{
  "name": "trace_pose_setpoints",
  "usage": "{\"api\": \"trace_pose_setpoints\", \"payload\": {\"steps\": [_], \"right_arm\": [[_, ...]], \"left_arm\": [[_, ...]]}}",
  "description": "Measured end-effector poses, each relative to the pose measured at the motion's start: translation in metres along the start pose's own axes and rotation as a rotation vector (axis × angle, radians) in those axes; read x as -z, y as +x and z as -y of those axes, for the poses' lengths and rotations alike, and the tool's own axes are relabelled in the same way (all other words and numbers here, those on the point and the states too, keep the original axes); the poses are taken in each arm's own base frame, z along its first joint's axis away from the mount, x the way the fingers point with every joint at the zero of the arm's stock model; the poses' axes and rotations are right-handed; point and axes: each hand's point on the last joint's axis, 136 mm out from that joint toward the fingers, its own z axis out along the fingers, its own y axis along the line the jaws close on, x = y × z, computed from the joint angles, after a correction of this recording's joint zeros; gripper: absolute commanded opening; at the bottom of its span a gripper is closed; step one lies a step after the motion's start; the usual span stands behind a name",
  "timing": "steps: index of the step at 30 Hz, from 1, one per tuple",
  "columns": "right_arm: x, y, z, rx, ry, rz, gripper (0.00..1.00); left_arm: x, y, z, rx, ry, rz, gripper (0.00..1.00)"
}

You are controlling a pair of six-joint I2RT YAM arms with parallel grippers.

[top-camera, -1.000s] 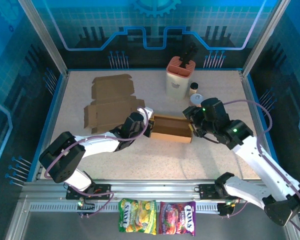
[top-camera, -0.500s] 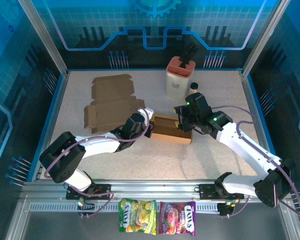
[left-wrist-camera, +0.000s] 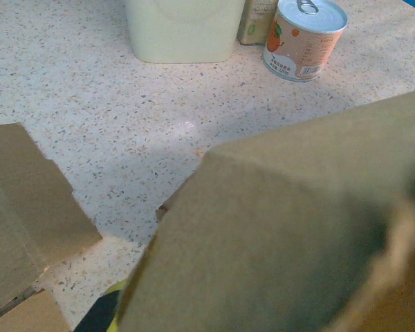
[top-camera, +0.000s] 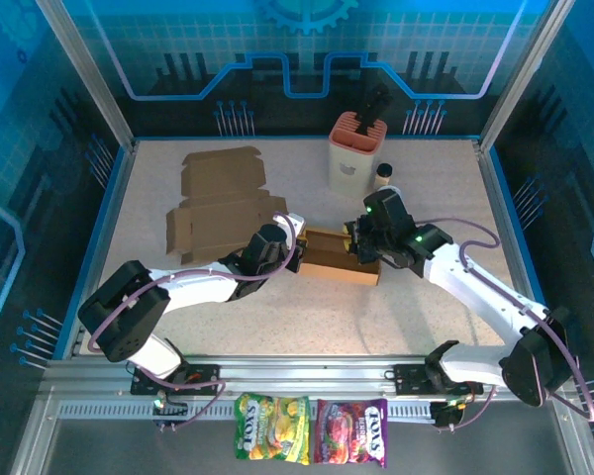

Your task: Fold the paper box

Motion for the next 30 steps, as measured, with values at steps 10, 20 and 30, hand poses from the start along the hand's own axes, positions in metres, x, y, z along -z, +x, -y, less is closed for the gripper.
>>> {"api": "trace_pose_setpoints", "payload": {"steps": [10,20,30], "right_arm": [[-0.002,-0.001,-0.009,-0.023,-0.041,-0.01,0.0],[-0.011,-0.008,0.019,-0.03,0.022,-0.012,0.0],[-0.019,-0.013,0.036,-0.03,0.04,-0.02,0.0]], "left_arm": [[-0.001,0.003,0.0,0.002,-0.009,-0.008,0.18],[0.032,-0.004,0.003,0.058,0.025,-0.007,0.35],[0.089,-0.013,0.001,0.178,0.057,0.006,0.5]]}}
